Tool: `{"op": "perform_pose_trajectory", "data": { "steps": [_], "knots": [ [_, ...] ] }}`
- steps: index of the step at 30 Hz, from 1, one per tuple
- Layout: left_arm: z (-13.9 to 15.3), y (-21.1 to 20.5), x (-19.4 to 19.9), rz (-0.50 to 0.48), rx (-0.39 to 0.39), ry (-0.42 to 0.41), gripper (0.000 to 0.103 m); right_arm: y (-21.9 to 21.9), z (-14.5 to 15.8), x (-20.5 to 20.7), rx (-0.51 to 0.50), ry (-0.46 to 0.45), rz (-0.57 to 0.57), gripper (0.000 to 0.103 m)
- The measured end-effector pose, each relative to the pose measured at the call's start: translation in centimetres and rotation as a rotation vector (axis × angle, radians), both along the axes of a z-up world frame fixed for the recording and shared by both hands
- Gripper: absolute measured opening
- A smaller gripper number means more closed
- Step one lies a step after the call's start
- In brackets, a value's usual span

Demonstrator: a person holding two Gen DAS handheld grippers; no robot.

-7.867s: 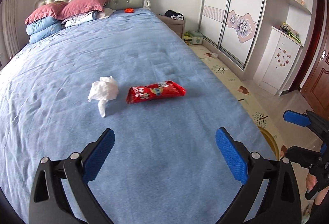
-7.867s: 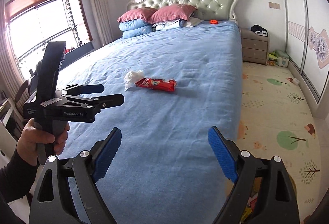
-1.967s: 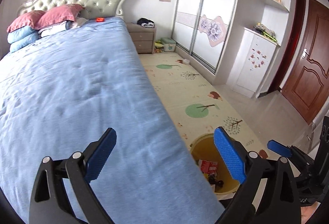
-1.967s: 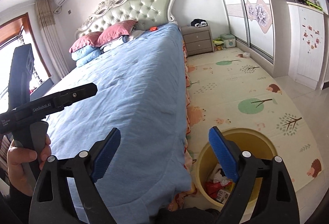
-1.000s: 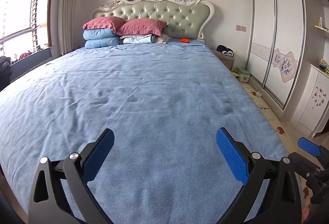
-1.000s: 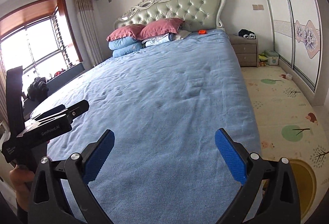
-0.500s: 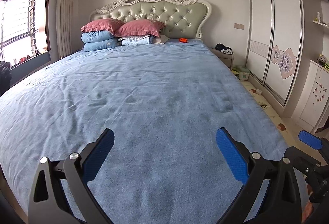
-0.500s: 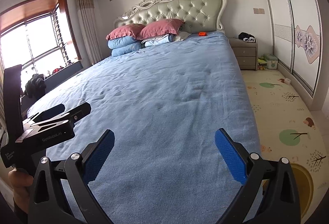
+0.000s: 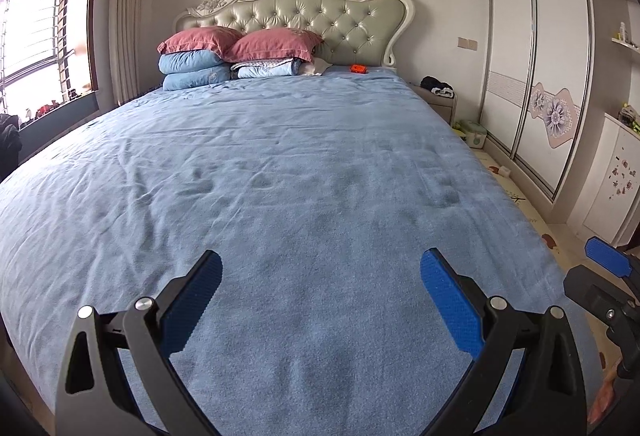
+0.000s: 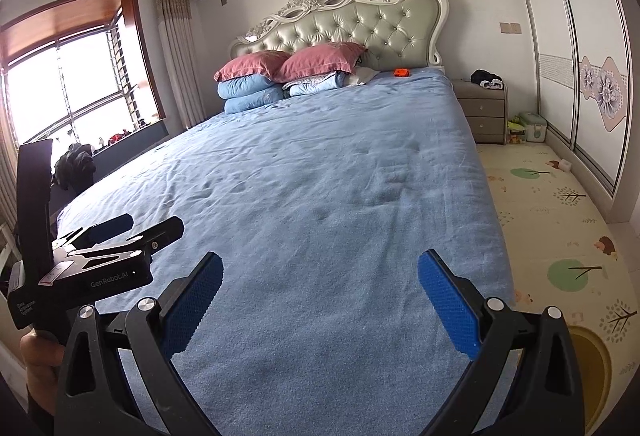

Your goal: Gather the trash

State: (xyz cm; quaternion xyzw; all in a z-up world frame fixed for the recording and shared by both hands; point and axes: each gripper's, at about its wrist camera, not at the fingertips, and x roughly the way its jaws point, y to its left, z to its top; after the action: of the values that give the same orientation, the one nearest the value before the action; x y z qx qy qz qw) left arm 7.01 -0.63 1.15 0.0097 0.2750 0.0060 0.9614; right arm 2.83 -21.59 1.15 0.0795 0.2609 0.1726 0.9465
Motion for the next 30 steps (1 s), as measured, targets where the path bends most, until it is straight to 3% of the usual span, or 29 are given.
{"op": "perform_pose_trajectory", "data": {
  "steps": [30],
  "knots": [
    [0.7, -1.1, -0.2, -0.025, 0.050, -0.046, 0.099, 0.4, -0.8, 0.8, -0.011, 0.021, 0.009, 0.095]
  ]
}}
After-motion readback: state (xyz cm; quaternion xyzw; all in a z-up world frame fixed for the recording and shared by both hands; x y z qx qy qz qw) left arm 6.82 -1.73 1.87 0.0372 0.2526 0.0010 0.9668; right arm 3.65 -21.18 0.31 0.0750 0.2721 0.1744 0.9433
